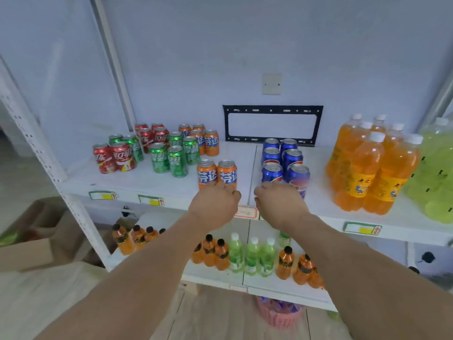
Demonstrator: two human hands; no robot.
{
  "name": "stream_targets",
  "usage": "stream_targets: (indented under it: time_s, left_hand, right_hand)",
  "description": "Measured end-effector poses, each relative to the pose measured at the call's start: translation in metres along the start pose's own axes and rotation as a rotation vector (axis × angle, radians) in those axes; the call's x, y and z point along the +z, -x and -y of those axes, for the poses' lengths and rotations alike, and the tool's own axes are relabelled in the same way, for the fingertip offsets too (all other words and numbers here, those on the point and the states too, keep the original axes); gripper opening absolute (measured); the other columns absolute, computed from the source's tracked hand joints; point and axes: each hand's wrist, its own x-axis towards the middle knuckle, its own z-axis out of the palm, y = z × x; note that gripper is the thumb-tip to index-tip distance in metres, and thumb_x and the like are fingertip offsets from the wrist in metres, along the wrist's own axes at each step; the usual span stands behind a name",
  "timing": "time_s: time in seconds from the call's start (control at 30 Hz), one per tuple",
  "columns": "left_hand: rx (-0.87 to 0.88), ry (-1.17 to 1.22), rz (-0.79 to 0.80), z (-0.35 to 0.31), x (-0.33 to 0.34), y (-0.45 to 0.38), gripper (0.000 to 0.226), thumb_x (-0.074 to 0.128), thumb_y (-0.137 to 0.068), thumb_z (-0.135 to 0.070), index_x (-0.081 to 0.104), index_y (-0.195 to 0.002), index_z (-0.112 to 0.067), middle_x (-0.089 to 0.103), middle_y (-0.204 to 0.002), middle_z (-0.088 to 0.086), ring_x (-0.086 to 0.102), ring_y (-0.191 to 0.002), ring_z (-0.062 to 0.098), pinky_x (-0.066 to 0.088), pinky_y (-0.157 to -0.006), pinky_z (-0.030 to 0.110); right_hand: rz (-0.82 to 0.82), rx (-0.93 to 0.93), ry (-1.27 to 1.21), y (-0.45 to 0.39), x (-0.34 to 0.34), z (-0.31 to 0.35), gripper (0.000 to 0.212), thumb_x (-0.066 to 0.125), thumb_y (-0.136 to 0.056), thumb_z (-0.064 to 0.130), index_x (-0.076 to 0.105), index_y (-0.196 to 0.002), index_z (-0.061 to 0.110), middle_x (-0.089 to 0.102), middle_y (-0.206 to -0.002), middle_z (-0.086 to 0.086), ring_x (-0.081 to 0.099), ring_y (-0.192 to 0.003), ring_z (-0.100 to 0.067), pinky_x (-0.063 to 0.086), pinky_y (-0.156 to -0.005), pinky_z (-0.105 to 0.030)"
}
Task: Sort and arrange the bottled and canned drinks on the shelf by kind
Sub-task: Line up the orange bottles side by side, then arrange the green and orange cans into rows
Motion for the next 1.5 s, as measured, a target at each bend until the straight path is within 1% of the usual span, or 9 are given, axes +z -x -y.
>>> stream_targets:
  time_s: [0.33, 0.57, 0.73, 0.83, 0.93, 1.1, 1.2, 1.4, 1.5]
  left_hand:
    - [-0.217, 0.048, -0.163, 0.128, 0.039, 0.007, 0.016, 0.081, -0.068, -0.018, 0.066, -0.068, -0.012, 0.061, -0.062, 0.005, 0.059, -0.055, 0.028, 0.046, -0.051, 0.033]
    - [-0.36, 0.056, -0.189, 0.222, 0.095, -0.011, 0.033, 0.042, -0.087, -0.029, 0.066, -0.073, -0.01, 0.063, -0.068, 0.006, 0.06, -0.058, 0.029, 0.047, -0.047, 0.033]
    - [-0.773, 0.444, -0.125, 0.272, 0.137, -0.019, 0.046, 0.055, -0.096, -0.041, 0.056, -0.133, -0.014, 0.059, -0.131, 0.005, 0.058, -0.115, 0.028, 0.049, -0.09, 0.04]
    - [-1.015, 0.882, -0.175, 0.291, 0.172, -0.018, 0.067, 0.057, -0.088, -0.059, 0.046, -0.141, -0.019, 0.052, -0.139, 0.002, 0.051, -0.126, 0.023, 0.042, -0.104, 0.041]
    - [-1.112, 1.178, -0.118, 0.302, 0.202, -0.015, 0.08, 0.053, -0.087, -0.067, 0.036, -0.149, -0.021, 0.045, -0.148, 0.002, 0.045, -0.134, 0.022, 0.037, -0.111, 0.044]
    - [-0.95, 1.522, 0.009, 0.319, 0.246, -0.012, 0.081, 0.052, -0.079, -0.078, 0.038, -0.145, -0.034, 0.051, -0.143, -0.006, 0.051, -0.127, 0.016, 0.042, -0.106, 0.038]
    - [-0.805, 1.597, 0.09, 0.33, 0.257, -0.015, 0.064, 0.063, -0.088, -0.054, 0.041, -0.143, -0.03, 0.056, -0.131, -0.01, 0.054, -0.116, 0.009, 0.041, -0.088, 0.021]
    - [-0.668, 1.71, 0.175, 0.345, 0.28, -0.016, 0.077, 0.083, -0.077, -0.033, 0.04, -0.141, -0.023, 0.06, -0.127, -0.008, 0.059, -0.112, 0.009, 0.046, -0.09, 0.023]
    - [-0.636, 1.755, 0.173, 0.345, 0.283, -0.014, 0.074, 0.085, -0.075, -0.029, 0.043, -0.136, -0.023, 0.062, -0.123, -0.007, 0.06, -0.111, 0.01, 0.048, -0.093, 0.029]
  right_hand:
    - [-0.142, 0.02, -0.203, -0.139, -0.011, 0.05, 0.038, 0.042, -0.098, 0.019, 0.044, -0.136, 0.018, 0.058, -0.125, -0.006, 0.053, -0.112, -0.027, 0.043, -0.086, -0.038]
    - [-0.204, 0.101, -0.589, -0.259, 0.02, 0.076, 0.035, 0.041, -0.101, 0.029, 0.049, -0.132, 0.015, 0.058, -0.123, -0.009, 0.054, -0.11, -0.028, 0.048, -0.086, -0.04]
    - [-0.019, 0.256, -0.916, -0.332, 0.045, 0.096, 0.056, 0.054, -0.093, 0.048, 0.045, -0.136, 0.014, 0.055, -0.133, -0.009, 0.052, -0.121, -0.029, 0.045, -0.098, -0.04]
    - [-0.02, 0.497, -1.317, -0.343, 0.055, 0.128, 0.068, 0.062, -0.09, 0.049, 0.038, -0.142, 0.014, 0.051, -0.133, -0.001, 0.05, -0.124, -0.023, 0.039, -0.095, -0.028]
    - [-0.152, 0.616, -1.491, -0.341, 0.083, 0.164, 0.084, 0.069, -0.073, 0.064, 0.039, -0.142, 0.026, 0.05, -0.135, 0.011, 0.049, -0.125, -0.015, 0.041, -0.106, -0.037]
    - [-0.179, 0.659, -1.491, -0.324, 0.126, 0.201, 0.091, 0.081, -0.062, 0.056, 0.038, -0.139, 0.032, 0.051, -0.134, 0.011, 0.052, -0.12, -0.005, 0.046, -0.103, -0.034]
    - [-0.117, 0.751, -1.41, -0.324, 0.136, 0.209, 0.094, 0.086, -0.062, 0.043, 0.036, -0.14, 0.031, 0.057, -0.131, 0.011, 0.057, -0.115, -0.009, 0.049, -0.097, -0.034]
    - [-0.04, 0.909, -1.262, -0.323, 0.129, 0.217, 0.072, 0.083, -0.075, 0.029, 0.042, -0.133, 0.02, 0.057, -0.103, 0.009, 0.053, -0.087, -0.011, 0.037, -0.053, -0.007]
    - [-0.076, 0.945, -1.235, -0.314, 0.127, 0.22, 0.07, 0.084, -0.073, 0.032, 0.045, -0.13, 0.02, 0.058, -0.101, 0.009, 0.057, -0.09, -0.012, 0.045, -0.068, -0.015]
